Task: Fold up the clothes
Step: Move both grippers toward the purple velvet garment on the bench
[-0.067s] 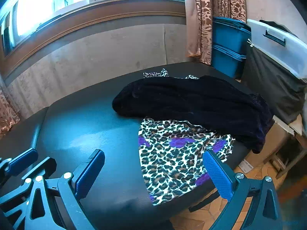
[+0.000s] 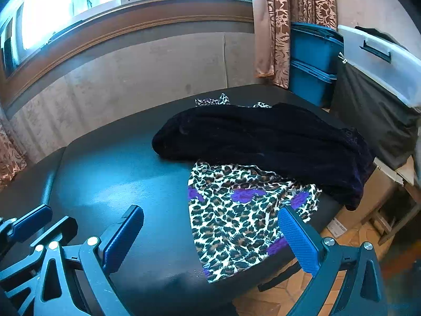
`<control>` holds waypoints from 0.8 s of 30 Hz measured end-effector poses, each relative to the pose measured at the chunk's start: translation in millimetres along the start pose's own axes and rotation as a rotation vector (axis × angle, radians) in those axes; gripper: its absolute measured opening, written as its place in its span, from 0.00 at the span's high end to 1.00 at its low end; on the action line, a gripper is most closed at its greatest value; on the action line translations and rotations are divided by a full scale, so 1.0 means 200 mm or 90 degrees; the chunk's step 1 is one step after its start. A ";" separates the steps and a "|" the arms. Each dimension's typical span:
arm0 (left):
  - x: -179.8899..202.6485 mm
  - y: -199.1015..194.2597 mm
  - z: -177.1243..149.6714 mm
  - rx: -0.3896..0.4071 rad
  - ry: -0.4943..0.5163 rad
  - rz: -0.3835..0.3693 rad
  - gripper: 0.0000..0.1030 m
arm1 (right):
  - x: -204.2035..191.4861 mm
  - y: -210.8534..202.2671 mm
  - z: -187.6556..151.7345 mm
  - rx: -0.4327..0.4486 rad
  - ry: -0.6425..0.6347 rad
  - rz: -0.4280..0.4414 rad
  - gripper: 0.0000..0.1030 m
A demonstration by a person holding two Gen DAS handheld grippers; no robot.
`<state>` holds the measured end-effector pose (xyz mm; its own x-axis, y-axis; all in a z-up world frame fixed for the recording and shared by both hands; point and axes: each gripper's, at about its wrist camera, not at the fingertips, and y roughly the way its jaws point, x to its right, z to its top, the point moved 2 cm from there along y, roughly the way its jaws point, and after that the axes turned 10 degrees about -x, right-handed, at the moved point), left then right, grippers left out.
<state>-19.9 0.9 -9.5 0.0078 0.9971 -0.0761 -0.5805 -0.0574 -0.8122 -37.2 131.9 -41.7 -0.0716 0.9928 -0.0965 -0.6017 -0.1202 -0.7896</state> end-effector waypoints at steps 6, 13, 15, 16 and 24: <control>0.00 0.08 -0.02 -0.001 0.001 0.005 0.62 | -0.01 0.02 -0.01 -0.006 -0.016 -0.021 0.00; -0.04 0.28 -0.09 -0.037 -0.010 0.000 0.60 | 0.05 0.03 -0.02 -0.005 0.007 0.028 0.00; -0.08 0.35 -0.11 -0.054 -0.017 -0.010 0.60 | 0.08 0.04 -0.02 -0.012 0.021 0.054 0.00; -0.11 0.39 -0.12 -0.065 -0.025 -0.020 0.60 | 0.09 0.06 -0.03 -0.020 0.033 0.074 0.00; -0.28 0.56 -0.25 -0.093 -0.081 -0.075 0.59 | 0.23 0.18 -0.08 -0.075 0.098 0.158 0.00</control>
<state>-44.2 -63.9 -124.9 -0.0395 0.9951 0.0906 -0.4569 0.0627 -0.8873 -49.3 173.5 -83.5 -0.0775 0.9221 -0.3792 -0.4834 -0.3674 -0.7946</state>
